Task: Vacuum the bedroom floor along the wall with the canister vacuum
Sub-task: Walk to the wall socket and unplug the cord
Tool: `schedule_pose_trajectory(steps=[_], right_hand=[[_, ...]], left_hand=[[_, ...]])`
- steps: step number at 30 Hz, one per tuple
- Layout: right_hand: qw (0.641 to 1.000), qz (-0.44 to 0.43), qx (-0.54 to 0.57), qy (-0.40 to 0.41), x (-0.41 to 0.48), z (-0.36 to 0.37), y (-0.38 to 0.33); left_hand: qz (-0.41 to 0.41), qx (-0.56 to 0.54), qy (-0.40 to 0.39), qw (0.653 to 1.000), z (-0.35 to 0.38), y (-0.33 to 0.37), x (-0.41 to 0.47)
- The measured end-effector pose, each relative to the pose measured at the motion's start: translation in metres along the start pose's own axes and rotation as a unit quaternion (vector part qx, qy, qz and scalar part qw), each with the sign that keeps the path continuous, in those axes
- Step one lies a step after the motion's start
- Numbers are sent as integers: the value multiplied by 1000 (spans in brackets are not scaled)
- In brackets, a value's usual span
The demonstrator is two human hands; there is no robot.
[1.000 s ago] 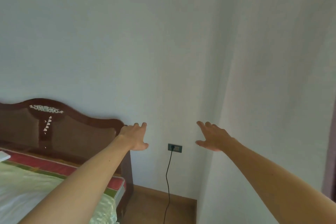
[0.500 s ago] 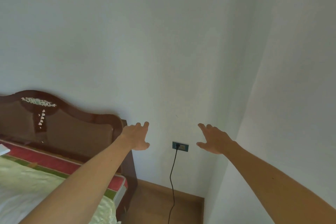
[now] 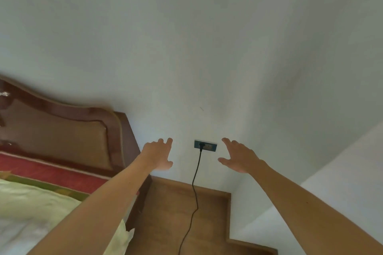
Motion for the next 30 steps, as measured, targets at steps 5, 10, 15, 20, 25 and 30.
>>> schedule_pose_trajectory(steps=[5,10,15,20,25,30], right_hand=[[998,15,30,-56,48,66,22],[994,7,58,-88,99,117,40],[992,5,96,-76,143,156,55],[985,13,160,-55,177,189,57],[970,36,238,-30,196,220,49],[951,65,297,50,215,234,34]], left_hand=[[10,-12,-63,998,87,16,50],[5,-27,-126,992,165,28,82],[9,-37,-154,987,222,45,115],[-4,-114,-145,983,262,56,142],[-14,-171,-121,978,290,68,160],[-14,-221,-78,972,305,82,170]])
Point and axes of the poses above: each hand's wrist, its own x-axis towards the middle knuckle, its own z-axis out of the palm, y = z × x, the point moved 2 cm from there along x, towards the middle knuckle, and after that the axes turned 3 degrees about x, right-handed, at the moved point
